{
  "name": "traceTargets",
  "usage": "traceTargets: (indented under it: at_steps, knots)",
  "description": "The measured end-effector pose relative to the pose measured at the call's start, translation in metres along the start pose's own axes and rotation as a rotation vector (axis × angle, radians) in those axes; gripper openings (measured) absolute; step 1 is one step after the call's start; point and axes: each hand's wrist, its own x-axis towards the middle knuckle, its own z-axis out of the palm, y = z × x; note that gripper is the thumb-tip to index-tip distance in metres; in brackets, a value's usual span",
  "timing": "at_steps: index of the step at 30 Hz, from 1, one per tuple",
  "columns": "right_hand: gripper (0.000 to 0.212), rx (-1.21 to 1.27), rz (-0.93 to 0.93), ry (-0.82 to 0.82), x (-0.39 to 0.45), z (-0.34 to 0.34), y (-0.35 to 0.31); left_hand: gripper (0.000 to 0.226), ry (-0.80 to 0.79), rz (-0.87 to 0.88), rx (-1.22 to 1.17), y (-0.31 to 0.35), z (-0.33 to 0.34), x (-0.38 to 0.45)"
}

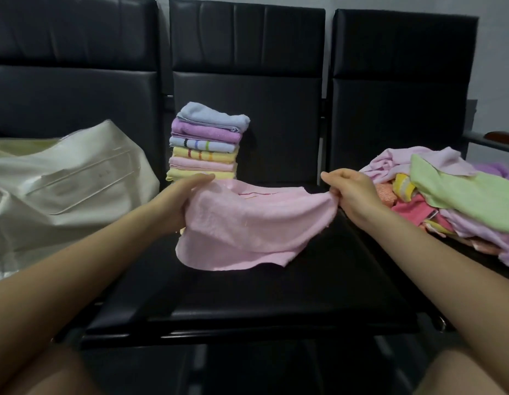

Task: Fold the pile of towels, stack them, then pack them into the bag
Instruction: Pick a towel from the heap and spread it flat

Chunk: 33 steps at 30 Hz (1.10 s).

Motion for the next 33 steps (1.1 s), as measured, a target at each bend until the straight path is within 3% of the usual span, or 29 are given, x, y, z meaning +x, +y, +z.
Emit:
traceTargets:
  at_steps: [4, 7, 9, 12, 16, 17, 19, 20, 23, 26, 29, 33]
  knots:
    - [0.012, 0.279, 0.022, 0.023, -0.010, -0.009, -0.027, 0.022, -0.057, -0.008, -0.193, 0.026, 0.009, -0.027]
    - [0.007, 0.580, 0.082, 0.096, -0.009, -0.017, -0.040, 0.036, -0.040, -0.010, -0.235, 0.034, 0.010, -0.037]
    - [0.011, 0.645, 0.097, 0.114, -0.005, -0.017, -0.035, 0.041, -0.018, -0.033, -0.174, 0.025, 0.007, -0.037]
    - [0.014, 0.392, 0.110, -0.005, -0.004, -0.007, -0.001, 0.024, 0.046, -0.071, -0.003, -0.008, -0.003, -0.022]
    - [0.042, -0.381, 0.138, -0.221, -0.005, -0.005, 0.049, 0.064, 0.198, -0.153, 0.199, -0.048, -0.026, -0.001]
    - [0.049, -0.550, 0.150, -0.222, -0.005, -0.006, 0.055, 0.064, 0.221, -0.191, 0.236, -0.054, -0.032, 0.002]
    - [0.052, -0.686, 0.224, -0.171, -0.006, -0.006, 0.059, 0.036, 0.241, -0.228, 0.302, -0.057, -0.037, 0.004]
    - [0.048, -0.670, 0.297, -0.161, -0.009, -0.006, 0.058, 0.026, 0.266, -0.237, 0.308, -0.056, -0.038, 0.004]
    - [0.045, -0.700, 0.467, -0.295, -0.022, -0.006, 0.049, 0.026, 0.342, -0.258, 0.299, -0.058, -0.038, 0.001]
    - [0.036, -0.740, 0.426, -0.501, -0.036, -0.006, 0.040, 0.030, 0.322, -0.329, 0.307, -0.057, -0.032, -0.010]
    - [0.017, -0.533, 0.318, -0.672, -0.050, -0.005, 0.033, 0.037, 0.103, -0.392, 0.242, -0.050, -0.024, -0.028]
    - [0.023, -0.116, 0.368, -0.690, -0.067, -0.003, 0.036, 0.040, -0.110, -0.357, 0.178, -0.047, -0.015, -0.046]
